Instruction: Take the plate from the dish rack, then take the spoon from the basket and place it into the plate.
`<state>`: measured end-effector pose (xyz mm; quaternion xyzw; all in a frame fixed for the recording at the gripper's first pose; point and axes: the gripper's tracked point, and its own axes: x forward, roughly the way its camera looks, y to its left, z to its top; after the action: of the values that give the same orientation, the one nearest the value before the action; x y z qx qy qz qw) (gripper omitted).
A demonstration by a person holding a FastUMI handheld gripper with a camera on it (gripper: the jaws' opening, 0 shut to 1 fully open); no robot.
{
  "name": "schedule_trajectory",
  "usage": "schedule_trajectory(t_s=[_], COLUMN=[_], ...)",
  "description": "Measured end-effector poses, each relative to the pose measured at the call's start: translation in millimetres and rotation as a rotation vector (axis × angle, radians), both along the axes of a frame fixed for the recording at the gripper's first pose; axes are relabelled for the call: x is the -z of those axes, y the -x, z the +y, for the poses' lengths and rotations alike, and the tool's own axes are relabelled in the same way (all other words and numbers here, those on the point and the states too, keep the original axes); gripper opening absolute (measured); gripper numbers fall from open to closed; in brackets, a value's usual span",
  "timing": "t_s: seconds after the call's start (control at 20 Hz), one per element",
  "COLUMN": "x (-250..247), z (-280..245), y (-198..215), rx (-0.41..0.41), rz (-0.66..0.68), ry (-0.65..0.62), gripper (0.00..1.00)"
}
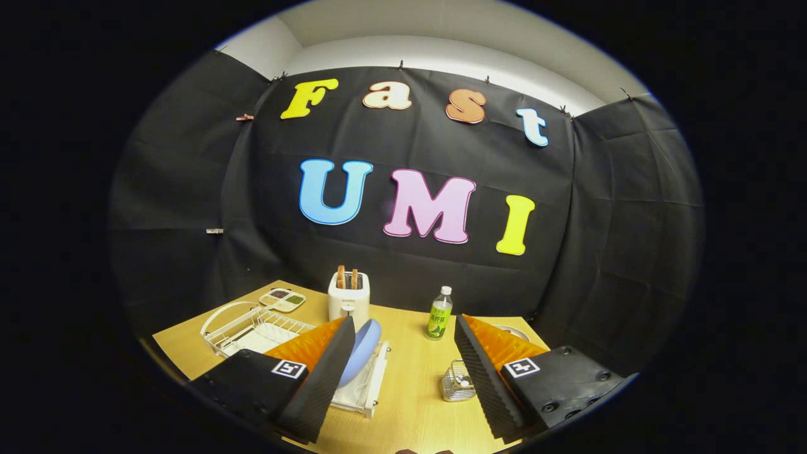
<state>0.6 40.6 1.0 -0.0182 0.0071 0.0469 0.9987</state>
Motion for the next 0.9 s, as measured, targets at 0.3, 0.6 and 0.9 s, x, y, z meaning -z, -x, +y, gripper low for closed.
schedule_trajectory(t_s=[0.3,0.6,0.9], x=[21,67,117], z=[35,51,61], y=[-39,-100,-142], rx=[-0.089,-0.076,-0.047], rz=[0.103,0.330,0.529], ry=[0.015,0.041,-0.018], gripper=[0.97,0.98,0.98])
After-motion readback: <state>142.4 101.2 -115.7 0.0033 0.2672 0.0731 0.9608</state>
